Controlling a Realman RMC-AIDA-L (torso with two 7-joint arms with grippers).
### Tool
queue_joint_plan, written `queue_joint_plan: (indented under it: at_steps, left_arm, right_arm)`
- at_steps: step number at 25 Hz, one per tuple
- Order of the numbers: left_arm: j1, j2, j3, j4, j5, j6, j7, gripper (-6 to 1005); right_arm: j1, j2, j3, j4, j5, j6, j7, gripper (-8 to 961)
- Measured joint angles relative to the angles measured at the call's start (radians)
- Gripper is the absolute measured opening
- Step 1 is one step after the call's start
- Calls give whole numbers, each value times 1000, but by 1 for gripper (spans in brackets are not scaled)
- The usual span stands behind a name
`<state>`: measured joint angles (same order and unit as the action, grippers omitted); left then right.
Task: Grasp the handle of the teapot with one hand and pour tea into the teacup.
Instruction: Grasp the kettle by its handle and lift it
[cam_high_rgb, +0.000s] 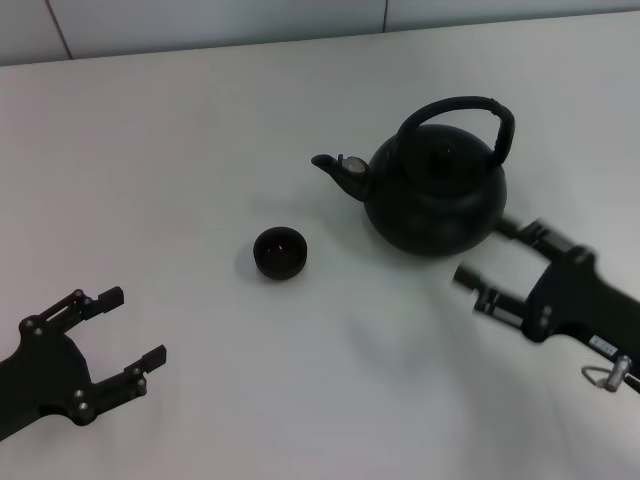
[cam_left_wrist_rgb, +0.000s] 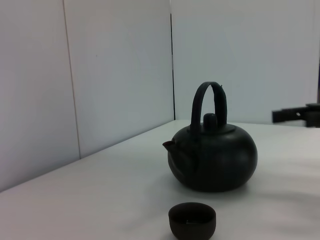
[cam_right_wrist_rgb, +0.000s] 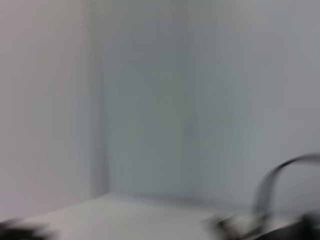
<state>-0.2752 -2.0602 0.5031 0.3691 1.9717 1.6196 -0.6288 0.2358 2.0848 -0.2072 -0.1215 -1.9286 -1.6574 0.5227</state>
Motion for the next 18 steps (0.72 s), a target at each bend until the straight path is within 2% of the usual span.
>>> queue_joint_plan:
  at_steps: [4,7,10,18]
  left_arm:
    - [-2,0,-3,-4,-2,2,-1,799]
    - [-4,0,-3,-2,-3,2,-11,799]
    - [-5,0,-3,3,-8,3,-17,799]
    - [-5,1,-3,5,-17,6,-17,799]
  right_arm:
    - [-23,1,0,192,233,53,-238,792]
    - [-7,3,4,346,392,117,-388,791]
    - [6,5,50,484,479,155,-537,789]
    - [3,7,117,560,494,189,-646,785]
